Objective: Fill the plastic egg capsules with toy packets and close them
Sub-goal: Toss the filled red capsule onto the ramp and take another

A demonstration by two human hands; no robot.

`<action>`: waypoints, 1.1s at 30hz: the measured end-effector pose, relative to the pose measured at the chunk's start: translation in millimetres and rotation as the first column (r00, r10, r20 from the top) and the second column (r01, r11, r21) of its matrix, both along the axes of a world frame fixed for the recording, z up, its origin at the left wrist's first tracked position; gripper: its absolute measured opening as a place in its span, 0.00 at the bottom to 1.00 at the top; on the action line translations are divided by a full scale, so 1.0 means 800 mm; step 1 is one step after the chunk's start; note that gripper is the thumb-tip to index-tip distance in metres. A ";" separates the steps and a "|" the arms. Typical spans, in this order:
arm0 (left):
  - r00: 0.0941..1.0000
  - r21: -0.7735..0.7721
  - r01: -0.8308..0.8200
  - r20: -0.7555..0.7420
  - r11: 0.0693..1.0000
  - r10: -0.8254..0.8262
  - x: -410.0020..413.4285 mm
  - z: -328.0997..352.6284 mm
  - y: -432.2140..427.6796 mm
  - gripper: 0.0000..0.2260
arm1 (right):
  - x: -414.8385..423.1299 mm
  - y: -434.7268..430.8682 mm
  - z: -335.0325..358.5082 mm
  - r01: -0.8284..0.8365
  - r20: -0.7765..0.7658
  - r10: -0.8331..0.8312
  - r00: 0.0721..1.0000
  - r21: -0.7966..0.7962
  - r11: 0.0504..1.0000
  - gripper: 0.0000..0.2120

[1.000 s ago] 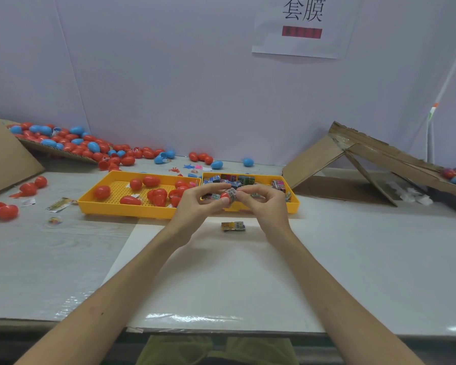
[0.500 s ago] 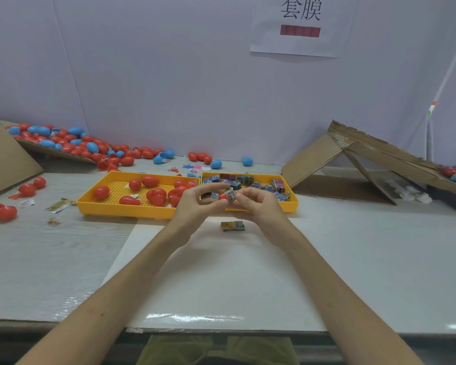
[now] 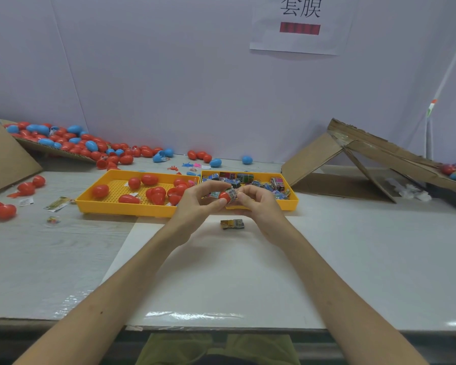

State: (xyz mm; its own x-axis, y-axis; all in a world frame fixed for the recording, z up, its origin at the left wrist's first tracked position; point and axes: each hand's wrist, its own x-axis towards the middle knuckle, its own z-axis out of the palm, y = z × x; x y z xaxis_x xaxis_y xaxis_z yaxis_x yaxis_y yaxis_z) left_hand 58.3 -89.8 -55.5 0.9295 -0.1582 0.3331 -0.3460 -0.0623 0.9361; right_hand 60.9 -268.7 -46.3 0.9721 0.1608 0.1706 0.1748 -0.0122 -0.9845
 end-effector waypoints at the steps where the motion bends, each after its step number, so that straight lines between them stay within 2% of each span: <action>1: 1.000 -0.006 0.003 0.002 1.000 -0.003 0.000 0.000 0.000 0.13 | 0.000 0.000 0.000 -0.001 0.003 0.001 1.000 0.005 1.000 0.06; 8: 0.999 -0.156 0.021 -0.026 0.988 -0.026 -0.002 0.001 0.000 0.13 | 0.000 -0.002 0.005 0.007 -0.038 -0.001 0.999 0.139 0.990 0.08; 11: 1.000 -0.136 0.009 -0.028 0.991 -0.013 -0.002 0.001 0.000 0.12 | 0.000 -0.001 0.005 0.007 -0.039 -0.002 0.999 0.127 0.992 0.08; 15: 1.000 -0.120 0.000 -0.019 0.993 -0.003 0.000 0.001 0.001 0.12 | 0.000 -0.003 0.005 0.027 0.012 -0.029 1.000 0.102 0.994 0.02; 19: 0.999 -0.124 0.014 -0.033 0.992 -0.018 0.000 0.002 0.002 0.12 | 0.000 -0.005 0.003 0.044 0.048 -0.047 0.998 0.069 0.997 0.04; 24: 0.996 -0.217 0.037 -0.073 0.975 -0.054 -0.001 0.004 0.002 0.12 | 0.000 -0.004 0.004 0.067 0.067 -0.071 0.995 0.055 0.996 0.04; 28: 0.998 -0.197 0.017 -0.060 0.980 -0.029 -0.002 0.006 0.002 0.12 | 0.001 -0.003 0.004 0.054 0.019 -0.055 0.998 0.054 0.997 0.04; 33: 0.998 -0.197 0.047 -0.041 0.979 -0.057 -0.002 0.006 0.004 0.16 | -0.002 0.000 0.005 -0.015 -0.052 0.018 0.998 0.074 0.997 0.10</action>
State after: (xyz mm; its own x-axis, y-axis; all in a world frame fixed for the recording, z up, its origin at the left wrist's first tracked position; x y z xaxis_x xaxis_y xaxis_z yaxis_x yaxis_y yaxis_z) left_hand 56.4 -86.5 -51.1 0.9369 -0.1427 0.3191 -0.2999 0.1406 0.9435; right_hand 59.6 -268.4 -42.1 0.9773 0.1658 0.1317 0.1227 0.0635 -0.9904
